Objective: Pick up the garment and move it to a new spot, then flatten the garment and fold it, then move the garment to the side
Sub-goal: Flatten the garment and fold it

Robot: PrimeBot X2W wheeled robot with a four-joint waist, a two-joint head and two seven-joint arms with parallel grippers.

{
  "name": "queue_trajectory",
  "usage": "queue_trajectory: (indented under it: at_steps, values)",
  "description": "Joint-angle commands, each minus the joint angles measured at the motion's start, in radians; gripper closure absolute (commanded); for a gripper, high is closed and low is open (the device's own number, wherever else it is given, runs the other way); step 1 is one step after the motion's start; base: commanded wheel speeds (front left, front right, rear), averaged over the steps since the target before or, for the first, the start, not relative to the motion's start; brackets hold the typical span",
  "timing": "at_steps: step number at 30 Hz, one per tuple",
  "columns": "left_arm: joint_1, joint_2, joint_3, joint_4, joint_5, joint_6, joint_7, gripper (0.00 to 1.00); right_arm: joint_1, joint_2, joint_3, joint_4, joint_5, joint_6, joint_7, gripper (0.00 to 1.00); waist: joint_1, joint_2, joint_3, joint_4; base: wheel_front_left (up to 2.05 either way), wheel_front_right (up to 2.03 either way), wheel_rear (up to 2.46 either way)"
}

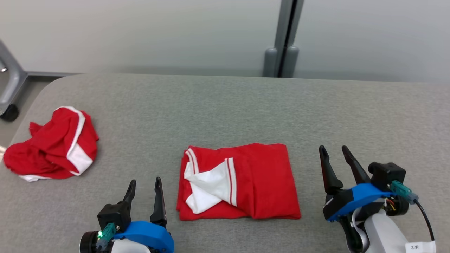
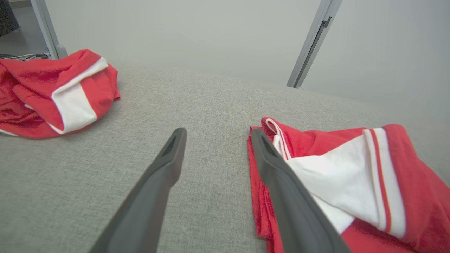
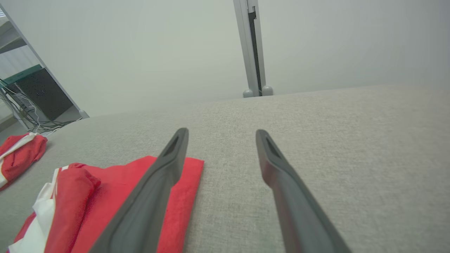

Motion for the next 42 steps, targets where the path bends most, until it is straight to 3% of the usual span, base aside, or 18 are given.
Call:
queue_trajectory:
  at_steps: [1, 12, 28, 29, 30, 42]
  values:
    - [0.007, -0.001, 0.008, 0.008, -0.004, -0.006, -0.003, 0.0, 0.025, -0.002, -0.021, 0.0, -0.039, 0.0, -0.005, 0.0, 0.0, 0.0, -0.018, -0.03, 0.0, 0.0, 0.0]
    - [0.053, 0.0, 0.044, 0.025, 0.022, -0.007, -0.003, 0.0, 0.115, -0.001, -0.056, -0.007, -0.149, 0.0, -0.005, 0.0, 0.0, 0.0, -0.062, -0.085, 0.0, 0.0, 0.0]
    - [0.08, -0.001, 0.063, 0.014, 0.035, -0.017, -0.003, 0.0, 0.14, -0.001, -0.027, -0.009, -0.112, 0.0, -0.005, 0.0, 0.0, 0.0, -0.078, -0.073, 0.0, 0.0, 0.0]
    - [0.081, 0.0, 0.06, 0.014, 0.034, -0.018, -0.003, 0.0, 0.141, -0.001, -0.025, -0.003, -0.106, 0.0, -0.005, 0.23, 0.0, 0.0, -0.076, -0.066, 0.0, 0.0, 0.0]
    - [0.082, -0.001, 0.058, 0.016, 0.031, -0.019, -0.003, 0.0, 0.139, -0.002, -0.021, -0.001, -0.102, 0.0, -0.005, 1.0, 0.0, 0.0, -0.074, -0.06, 0.0, 0.0, 0.0]
    - [0.049, -0.001, 0.009, 0.015, 0.025, -0.027, -0.003, 0.0, 0.048, -0.002, 0.018, 0.066, -0.132, 0.0, -0.005, 1.0, 0.0, 0.0, -0.006, 0.111, 0.0, 0.0, 0.0]
